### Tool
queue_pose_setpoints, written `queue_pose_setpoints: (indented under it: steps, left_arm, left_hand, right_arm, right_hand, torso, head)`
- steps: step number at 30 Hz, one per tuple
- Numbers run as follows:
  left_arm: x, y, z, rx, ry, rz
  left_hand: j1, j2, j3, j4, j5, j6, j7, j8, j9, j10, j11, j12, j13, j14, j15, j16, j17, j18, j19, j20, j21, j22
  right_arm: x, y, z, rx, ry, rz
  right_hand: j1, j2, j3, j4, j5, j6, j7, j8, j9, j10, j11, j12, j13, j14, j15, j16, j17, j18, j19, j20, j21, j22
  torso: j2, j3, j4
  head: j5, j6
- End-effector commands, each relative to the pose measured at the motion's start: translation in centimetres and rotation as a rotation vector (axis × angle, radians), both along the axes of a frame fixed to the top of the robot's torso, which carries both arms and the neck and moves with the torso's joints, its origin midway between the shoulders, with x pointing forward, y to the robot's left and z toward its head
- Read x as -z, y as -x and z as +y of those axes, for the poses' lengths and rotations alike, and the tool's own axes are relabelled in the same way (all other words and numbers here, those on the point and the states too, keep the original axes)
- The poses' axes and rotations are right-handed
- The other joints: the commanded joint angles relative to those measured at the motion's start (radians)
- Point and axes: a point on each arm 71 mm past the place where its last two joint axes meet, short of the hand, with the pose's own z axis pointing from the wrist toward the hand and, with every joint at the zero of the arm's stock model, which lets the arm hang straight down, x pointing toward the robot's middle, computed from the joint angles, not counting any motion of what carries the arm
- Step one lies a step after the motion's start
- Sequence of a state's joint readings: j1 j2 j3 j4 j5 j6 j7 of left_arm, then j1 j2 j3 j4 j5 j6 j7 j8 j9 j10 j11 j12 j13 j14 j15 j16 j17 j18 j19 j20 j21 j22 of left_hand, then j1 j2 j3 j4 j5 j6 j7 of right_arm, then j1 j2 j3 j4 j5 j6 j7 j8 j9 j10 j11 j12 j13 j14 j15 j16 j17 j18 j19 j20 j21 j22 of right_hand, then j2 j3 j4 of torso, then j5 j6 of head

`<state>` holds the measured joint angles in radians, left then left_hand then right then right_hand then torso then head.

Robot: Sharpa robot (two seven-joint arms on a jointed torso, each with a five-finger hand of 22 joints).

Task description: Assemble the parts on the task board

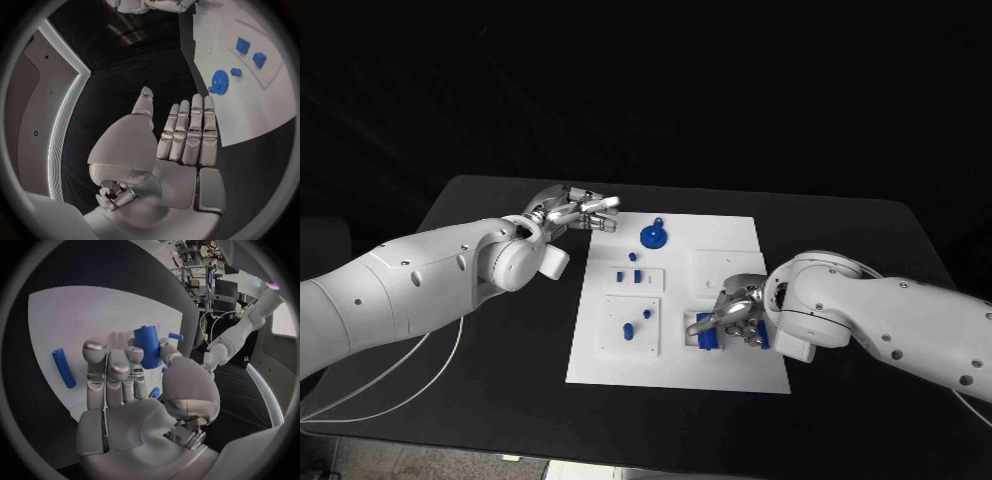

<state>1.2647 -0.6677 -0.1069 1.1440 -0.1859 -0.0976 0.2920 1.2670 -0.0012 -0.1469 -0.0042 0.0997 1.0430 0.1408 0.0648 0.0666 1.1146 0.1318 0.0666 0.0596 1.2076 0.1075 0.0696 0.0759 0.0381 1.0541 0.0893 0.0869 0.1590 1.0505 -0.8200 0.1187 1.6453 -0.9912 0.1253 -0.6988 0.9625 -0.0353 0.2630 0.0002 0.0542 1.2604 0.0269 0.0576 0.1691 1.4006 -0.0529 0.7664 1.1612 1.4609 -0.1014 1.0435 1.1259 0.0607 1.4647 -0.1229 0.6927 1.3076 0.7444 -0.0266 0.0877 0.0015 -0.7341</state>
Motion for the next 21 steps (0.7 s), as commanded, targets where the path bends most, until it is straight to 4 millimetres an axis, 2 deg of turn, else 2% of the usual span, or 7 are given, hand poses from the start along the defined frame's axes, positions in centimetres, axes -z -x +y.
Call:
queue_pose_setpoints:
  steps: [1,10,14,17,21]
  left_arm:
    - [-0.09,0.05,-0.28,0.018,0.005,-0.003]
    - [-0.08,0.05,-0.33,0.02,0.006,-0.002]
    - [-0.08,0.05,-0.33,0.02,0.006,-0.002]
    - [-0.08,0.05,-0.33,0.02,0.005,-0.001]
    - [-0.07,0.06,-0.34,0.021,0.006,-0.001]
  left_hand:
    - [0.001,0.006,0.001,0.006,-0.003,-0.004,0.001,-0.001,-0.001,-0.005,0.001,-0.002,0.001,-0.005,0.003,-0.003,0.002,0.003,0.001,0.003,0.004,-0.002]
    - [0.001,0.005,0.004,0.01,-0.003,-0.004,0.001,-0.001,-0.001,-0.006,0.001,-0.001,0.001,-0.006,0.003,-0.002,0.002,0.003,0.001,0.004,0.004,-0.003]
    - [0.001,0.005,0.004,0.01,-0.003,-0.004,0.001,-0.001,-0.001,-0.006,0.001,-0.001,0.001,-0.006,0.003,-0.002,0.002,0.003,0.001,0.004,0.004,-0.003]
    - [0.001,0.005,0.004,0.01,-0.003,-0.004,0.001,-0.001,-0.001,-0.006,0.001,-0.001,0.001,-0.006,0.003,-0.002,0.002,0.003,0.001,0.004,0.004,-0.003]
    - [0.001,0.005,0.004,0.01,-0.003,-0.004,0.001,-0.001,-0.001,-0.006,0.001,-0.001,0.001,-0.006,0.003,-0.002,0.002,0.003,0.001,0.004,0.004,-0.003]
  right_arm:
    - [0.28,-0.12,-0.14,0.002,0.049,-0.003]
    - [0.71,-0.43,0.15,0.003,0.067,-0.018]
    - [0.8,-0.59,0.25,0.0,0.078,-0.028]
    - [0.89,-0.63,0.41,-0.004,0.082,-0.031]
    - [0.99,-0.64,0.58,-0.008,0.086,-0.032]
  right_hand:
    - [0.001,0.004,-0.007,0.002,-0.005,0.008,-0.001,0.006,-0.004,0.0,0.0,0.001,0.0,0.004,0.004,0.0,0.001,-0.016,0.046,0.002,0.0,0.078]
    - [0.009,0.0,-0.017,0.02,-0.006,0.01,-0.001,0.007,-0.014,0.002,0.0,-0.006,0.001,0.004,0.003,-0.005,0.004,-0.018,0.047,0.0,-0.003,0.077]
    - [0.001,-0.01,-0.021,0.03,-0.006,0.01,0.0,0.007,-0.016,0.002,0.0,-0.008,0.002,0.004,0.002,-0.006,0.005,-0.018,0.047,-0.001,-0.005,0.077]
    - [-0.01,-0.022,-0.038,0.043,-0.006,0.01,0.0,0.007,-0.017,0.002,0.0,-0.009,0.003,0.004,0.002,-0.007,0.005,-0.018,0.047,-0.002,-0.008,0.076]
    - [-0.011,-0.024,-0.074,0.056,-0.006,0.009,0.0,0.007,-0.017,0.001,0.0,-0.012,0.003,0.004,0.002,-0.009,0.005,-0.018,0.047,-0.002,-0.009,0.076]
  torso:
    - [0.0,0.0003,-0.0005]
    - [0.0,0.0002,-0.0007]
    - [0.0,0.0002,-0.0006]
    - [0.0,0.0005,-0.0003]
    - [0.0,0.0003,-0.0004]
  head:
    - [0.002,-0.002]
    - [0.004,-0.002]
    - [0.004,-0.002]
    - [0.004,-0.003]
    - [0.005,-0.004]
